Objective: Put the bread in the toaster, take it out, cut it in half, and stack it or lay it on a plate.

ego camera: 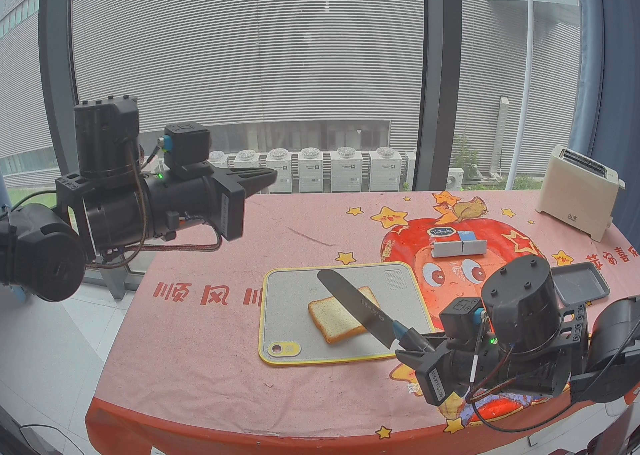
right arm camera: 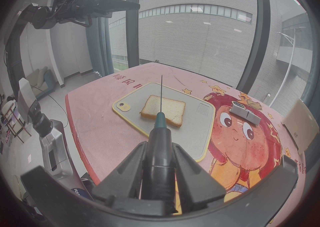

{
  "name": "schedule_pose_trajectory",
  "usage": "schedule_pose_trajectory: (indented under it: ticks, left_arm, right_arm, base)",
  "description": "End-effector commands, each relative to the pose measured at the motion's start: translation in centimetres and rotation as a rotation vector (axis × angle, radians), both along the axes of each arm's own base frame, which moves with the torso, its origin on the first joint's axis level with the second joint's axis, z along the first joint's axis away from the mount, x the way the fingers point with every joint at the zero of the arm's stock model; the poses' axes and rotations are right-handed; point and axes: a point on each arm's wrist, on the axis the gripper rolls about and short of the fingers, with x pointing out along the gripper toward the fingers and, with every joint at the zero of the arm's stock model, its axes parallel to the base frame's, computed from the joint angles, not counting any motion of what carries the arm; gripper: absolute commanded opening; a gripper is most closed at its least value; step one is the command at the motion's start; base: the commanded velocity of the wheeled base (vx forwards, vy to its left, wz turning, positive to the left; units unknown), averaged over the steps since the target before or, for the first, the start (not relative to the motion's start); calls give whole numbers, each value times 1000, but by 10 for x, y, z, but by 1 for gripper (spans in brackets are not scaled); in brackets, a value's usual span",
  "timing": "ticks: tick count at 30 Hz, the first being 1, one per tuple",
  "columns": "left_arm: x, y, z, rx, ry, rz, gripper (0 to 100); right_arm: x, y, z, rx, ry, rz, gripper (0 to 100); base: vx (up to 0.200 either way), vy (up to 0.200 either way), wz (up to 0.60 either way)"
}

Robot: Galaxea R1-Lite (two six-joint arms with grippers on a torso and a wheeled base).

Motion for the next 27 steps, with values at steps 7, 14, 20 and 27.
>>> schedule_pose_trajectory:
  ticks: [7, 14, 20, 27]
  left_arm:
    - [20, -30, -41, 39, 80, -52, 0]
    - [25, -49, -54, 15, 68, -93, 0]
    - [19, -53, -62, 32, 85, -112, 0]
    - [16, -60, -64, 34, 87, -132, 0]
  right_arm:
    - [2, 2, -6, -16, 14, -1, 0]
    - [3, 2, -6, -16, 16, -5, 0]
    - [5, 1, -5, -11, 12, -13, 0]
    - [11, 7, -9, -9, 10, -17, 0]
  base:
    - [0, 0, 0]
    - [0, 0, 0]
    - [0, 0, 0]
    - [0, 0, 0]
